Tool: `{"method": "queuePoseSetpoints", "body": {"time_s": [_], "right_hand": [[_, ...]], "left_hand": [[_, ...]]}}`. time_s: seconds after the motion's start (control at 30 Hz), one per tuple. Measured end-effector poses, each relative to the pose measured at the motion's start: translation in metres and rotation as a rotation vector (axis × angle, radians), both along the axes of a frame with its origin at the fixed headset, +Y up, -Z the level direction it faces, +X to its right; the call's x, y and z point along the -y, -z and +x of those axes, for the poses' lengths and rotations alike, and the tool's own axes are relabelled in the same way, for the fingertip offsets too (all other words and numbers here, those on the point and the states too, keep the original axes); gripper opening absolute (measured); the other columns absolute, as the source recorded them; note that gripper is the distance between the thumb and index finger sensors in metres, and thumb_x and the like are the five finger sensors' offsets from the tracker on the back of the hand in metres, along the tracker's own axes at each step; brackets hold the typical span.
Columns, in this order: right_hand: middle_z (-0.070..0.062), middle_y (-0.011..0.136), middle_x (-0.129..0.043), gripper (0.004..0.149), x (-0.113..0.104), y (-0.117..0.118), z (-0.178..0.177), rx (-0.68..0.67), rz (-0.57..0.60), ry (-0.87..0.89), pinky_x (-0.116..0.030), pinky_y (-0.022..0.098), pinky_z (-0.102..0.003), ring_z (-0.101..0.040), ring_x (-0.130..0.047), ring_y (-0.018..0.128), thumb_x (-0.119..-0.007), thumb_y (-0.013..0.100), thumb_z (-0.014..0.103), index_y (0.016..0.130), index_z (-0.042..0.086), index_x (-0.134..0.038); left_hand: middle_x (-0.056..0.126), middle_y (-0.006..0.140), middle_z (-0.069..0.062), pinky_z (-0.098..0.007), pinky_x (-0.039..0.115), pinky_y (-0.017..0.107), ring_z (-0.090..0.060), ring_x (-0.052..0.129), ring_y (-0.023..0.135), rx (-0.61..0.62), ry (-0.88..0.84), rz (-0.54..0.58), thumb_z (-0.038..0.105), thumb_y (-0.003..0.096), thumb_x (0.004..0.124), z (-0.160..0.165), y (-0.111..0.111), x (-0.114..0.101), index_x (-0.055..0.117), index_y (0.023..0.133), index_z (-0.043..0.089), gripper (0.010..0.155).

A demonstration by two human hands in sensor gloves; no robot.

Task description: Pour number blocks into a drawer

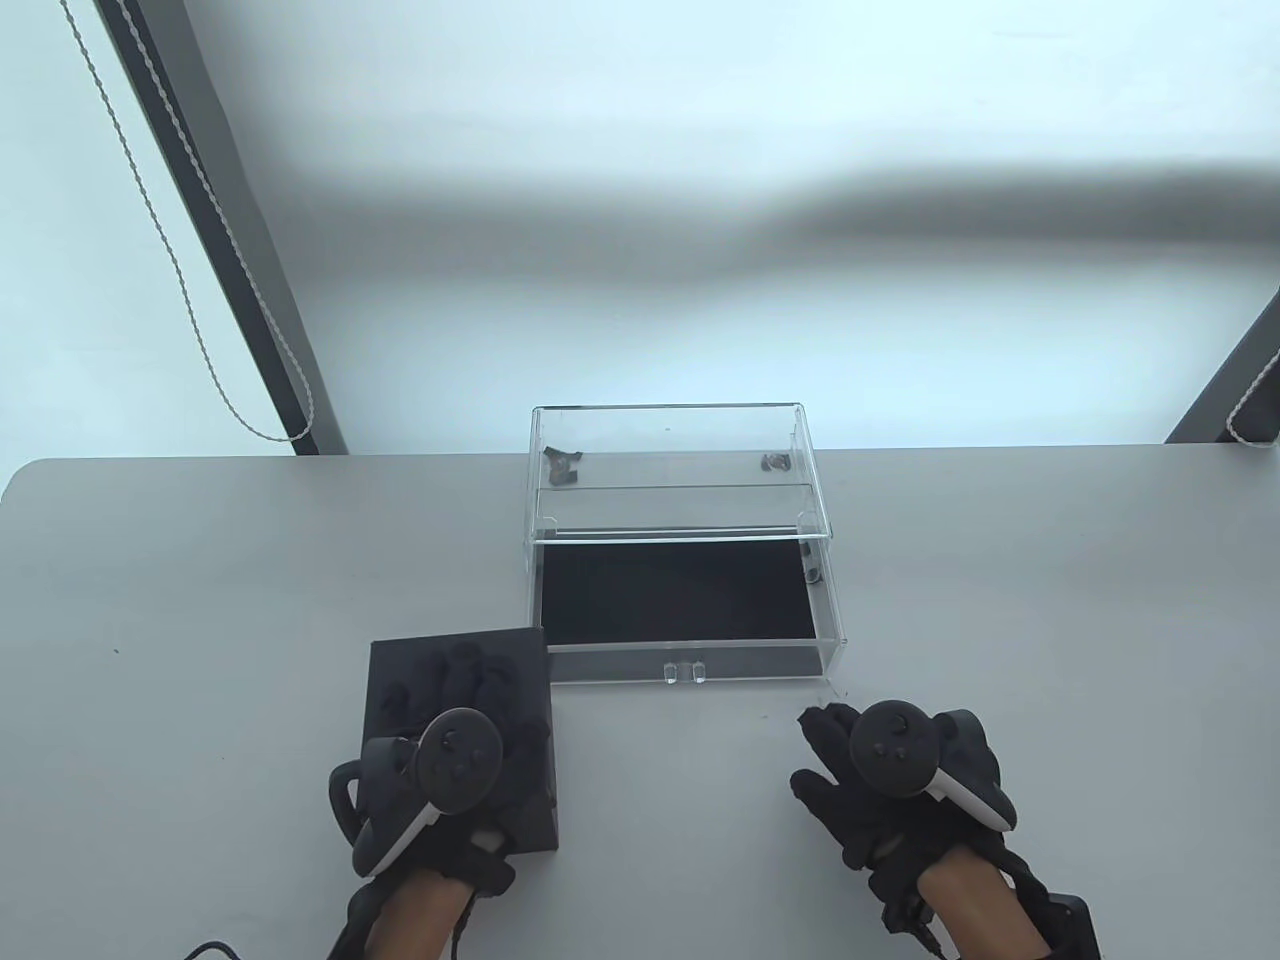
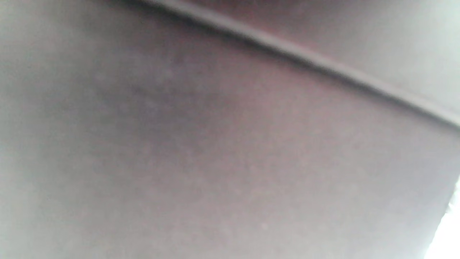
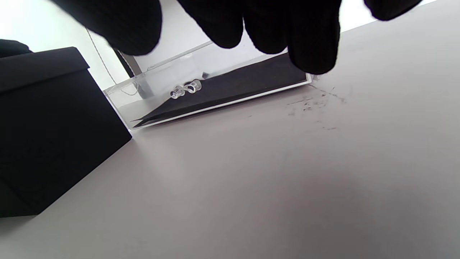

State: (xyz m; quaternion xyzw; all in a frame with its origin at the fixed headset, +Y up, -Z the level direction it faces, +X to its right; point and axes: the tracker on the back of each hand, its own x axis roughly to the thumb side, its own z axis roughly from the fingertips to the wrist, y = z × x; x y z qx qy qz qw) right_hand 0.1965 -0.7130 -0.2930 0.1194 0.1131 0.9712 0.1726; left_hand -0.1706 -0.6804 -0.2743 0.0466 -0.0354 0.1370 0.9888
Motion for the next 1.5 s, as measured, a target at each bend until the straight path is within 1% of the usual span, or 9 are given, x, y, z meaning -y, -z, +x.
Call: {"method": "queuePoseSetpoints", "body": {"time_s": [0.1,0.27,0.6,0.83,1.23,1.3,1.4,1.5], "right_hand": [[-0.015,0.108,-0.059,0.073,0.001,0.001,-0.002,-0.002,-0.008,0.0,-0.049,0.067,-0.072,-0.047,-0.075,0.089,-0.072,0.043,0.056,0.102,0.018,-0.054],[-0.015,0.108,-0.059,0.073,0.003,0.001,-0.004,-0.005,-0.016,-0.004,-0.049,0.067,-0.072,-0.047,-0.075,0.089,-0.072,0.043,0.056,0.102,0.018,-0.054],[-0.015,0.108,-0.059,0.072,0.004,0.002,-0.004,-0.004,-0.023,-0.004,-0.049,0.067,-0.072,-0.047,-0.075,0.089,-0.072,0.043,0.056,0.102,0.018,-0.054],[-0.015,0.108,-0.059,0.072,0.004,0.002,-0.003,0.001,-0.028,0.002,-0.049,0.067,-0.072,-0.047,-0.075,0.089,-0.072,0.043,0.056,0.102,0.018,-0.055],[-0.015,0.108,-0.059,0.072,0.003,0.002,-0.003,0.0,-0.029,0.009,-0.049,0.067,-0.072,-0.047,-0.075,0.089,-0.072,0.043,0.056,0.102,0.017,-0.055],[-0.015,0.108,-0.059,0.072,0.003,0.001,-0.003,-0.002,-0.019,0.011,-0.05,0.067,-0.072,-0.047,-0.075,0.089,-0.072,0.043,0.056,0.102,0.017,-0.055],[-0.015,0.108,-0.06,0.072,0.0,0.0,-0.004,-0.009,-0.001,0.012,-0.05,0.066,-0.072,-0.046,-0.076,0.088,-0.072,0.043,0.056,0.102,0.018,-0.055],[-0.015,0.108,-0.06,0.072,-0.004,-0.003,-0.005,-0.015,0.025,0.028,-0.052,0.066,-0.071,-0.046,-0.076,0.088,-0.072,0.043,0.056,0.101,0.018,-0.055]], "left_hand": [[0.041,0.124,-0.004,-0.064,0.027,0.079,-0.035,0.036,0.115,0.028,0.003,0.002,0.07,0.047,0.053,0.017,-0.002,0.0,0.046,0.109,0.03,0.074],[0.042,0.125,-0.004,-0.064,0.028,0.079,-0.035,0.037,0.115,0.014,0.014,0.016,0.07,0.0472,0.052,0.045,-0.002,0.001,0.047,0.109,0.03,0.074],[0.041,0.125,-0.004,-0.064,0.027,0.079,-0.035,0.036,0.115,0.044,0.022,0.015,0.071,0.0475,0.051,0.101,0.003,0.002,0.046,0.109,0.03,0.074],[0.04,0.125,-0.004,-0.065,0.027,0.079,-0.035,0.035,0.115,0.056,0.024,0.009,0.071,0.0478,0.05,0.131,0.008,0.002,0.044,0.11,0.03,0.074],[0.039,0.125,-0.004,-0.065,0.026,0.079,-0.036,0.034,0.115,0.069,0.01,-0.002,0.071,0.0477,0.051,0.158,0.011,0.001,0.044,0.11,0.03,0.075],[0.041,0.124,-0.004,-0.064,0.026,0.079,-0.035,0.035,0.114,0.084,-0.017,-0.008,0.07,0.0475,0.054,0.157,0.012,-0.002,0.046,0.109,0.03,0.074],[0.045,0.122,-0.007,-0.065,0.028,0.077,-0.037,0.039,0.112,0.098,-0.101,-0.007,0.066,0.0475,0.058,0.151,0.011,-0.006,0.051,0.108,0.027,0.072],[0.046,0.121,-0.009,-0.065,0.028,0.077,-0.04,0.04,0.11,0.1,-0.148,-0.029,0.064,0.0476,0.059,0.138,0.011,-0.013,0.053,0.107,0.024,0.072]]}}
